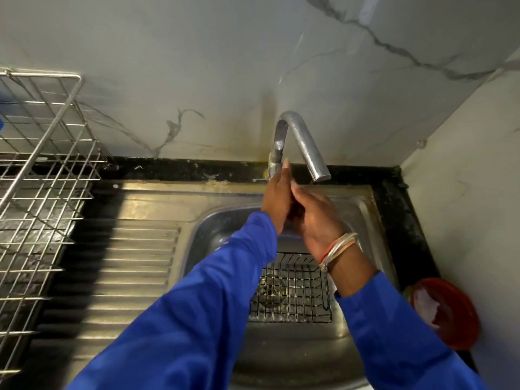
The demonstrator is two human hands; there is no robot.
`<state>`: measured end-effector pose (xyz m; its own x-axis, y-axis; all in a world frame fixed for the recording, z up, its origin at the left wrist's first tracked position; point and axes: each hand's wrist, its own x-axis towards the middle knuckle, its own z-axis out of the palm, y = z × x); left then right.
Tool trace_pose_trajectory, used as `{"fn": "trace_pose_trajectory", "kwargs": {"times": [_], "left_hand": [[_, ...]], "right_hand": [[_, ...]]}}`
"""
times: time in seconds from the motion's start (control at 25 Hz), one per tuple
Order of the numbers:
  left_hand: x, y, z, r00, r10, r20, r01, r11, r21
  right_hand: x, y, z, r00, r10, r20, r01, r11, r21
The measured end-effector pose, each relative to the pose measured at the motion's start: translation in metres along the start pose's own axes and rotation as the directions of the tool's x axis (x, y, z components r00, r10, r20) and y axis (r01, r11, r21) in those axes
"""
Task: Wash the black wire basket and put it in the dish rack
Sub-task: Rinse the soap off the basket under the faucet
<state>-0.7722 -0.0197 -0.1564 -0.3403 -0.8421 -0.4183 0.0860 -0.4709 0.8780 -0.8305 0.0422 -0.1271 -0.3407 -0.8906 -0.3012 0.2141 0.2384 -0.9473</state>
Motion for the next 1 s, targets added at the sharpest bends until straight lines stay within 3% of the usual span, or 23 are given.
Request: {"fn": "trace_pose_trajectory", "kwargs": {"times": [0.08, 0.12, 0.24, 0.32, 0.44, 0.48, 0.56, 0.64, 0.72, 0.76, 0.84, 1.0], "left_hand": [[-0.006, -0.006, -0.015, 0.999, -0.045, 0.004, 0.044, 0.996, 0.081], [-0.008, -0.011, -0.023, 0.997, -0.079, 0.013, 0.077, 0.992, 0.097], [-0.008, -0.024, -0.038, 0.988, -0.146, 0.041, 0.145, 0.989, 0.044], [-0.005, -0.026, -0.038, 0.988, -0.141, 0.065, 0.139, 0.99, 0.038], [-0.005, -0.03, -0.035, 0.986, -0.133, 0.102, 0.122, 0.987, 0.104], [-0.004, -0.034, -0.035, 0.984, -0.14, 0.109, 0.126, 0.984, 0.127], [-0.001, -0.044, -0.039, 0.98, -0.166, 0.113, 0.149, 0.978, 0.148], [0.001, -0.053, -0.045, 0.977, -0.182, 0.11, 0.165, 0.975, 0.148], [0.002, -0.06, -0.048, 0.974, -0.2, 0.105, 0.182, 0.97, 0.159], [0.002, -0.063, -0.049, 0.975, -0.195, 0.104, 0.175, 0.968, 0.18], [0.001, -0.065, -0.052, 0.984, -0.141, 0.104, 0.111, 0.961, 0.254], [0.007, -0.06, -0.068, 0.979, 0.006, 0.204, -0.124, 0.812, 0.57]], "right_hand": [[0.006, 0.007, -0.02, 0.993, 0.113, -0.014, -0.109, 0.981, 0.161], [0.01, 0.008, -0.024, 0.992, 0.123, -0.043, -0.115, 0.983, 0.144], [0.018, 0.01, -0.024, 0.997, 0.082, -0.003, -0.082, 0.989, -0.125], [0.026, 0.017, -0.028, 0.997, 0.078, 0.011, -0.074, 0.978, -0.196], [0.034, 0.031, -0.035, 0.996, 0.016, -0.084, -0.043, 0.94, -0.339], [0.036, 0.04, -0.042, 0.994, -0.011, -0.108, -0.044, 0.869, -0.493], [0.033, 0.066, -0.061, 0.99, 0.011, -0.138, -0.117, 0.606, -0.787], [0.02, 0.107, -0.085, 0.943, 0.208, -0.258, -0.323, 0.4, -0.858], [0.01, 0.143, -0.101, 0.855, 0.369, -0.364, -0.491, 0.349, -0.798], [0.009, 0.152, -0.105, 0.857, 0.363, -0.367, -0.493, 0.366, -0.789], [0.009, 0.144, -0.099, 0.913, 0.276, -0.301, -0.389, 0.365, -0.846], [0.017, 0.078, -0.067, 0.999, 0.027, -0.026, -0.031, 0.18, -0.983]]}}
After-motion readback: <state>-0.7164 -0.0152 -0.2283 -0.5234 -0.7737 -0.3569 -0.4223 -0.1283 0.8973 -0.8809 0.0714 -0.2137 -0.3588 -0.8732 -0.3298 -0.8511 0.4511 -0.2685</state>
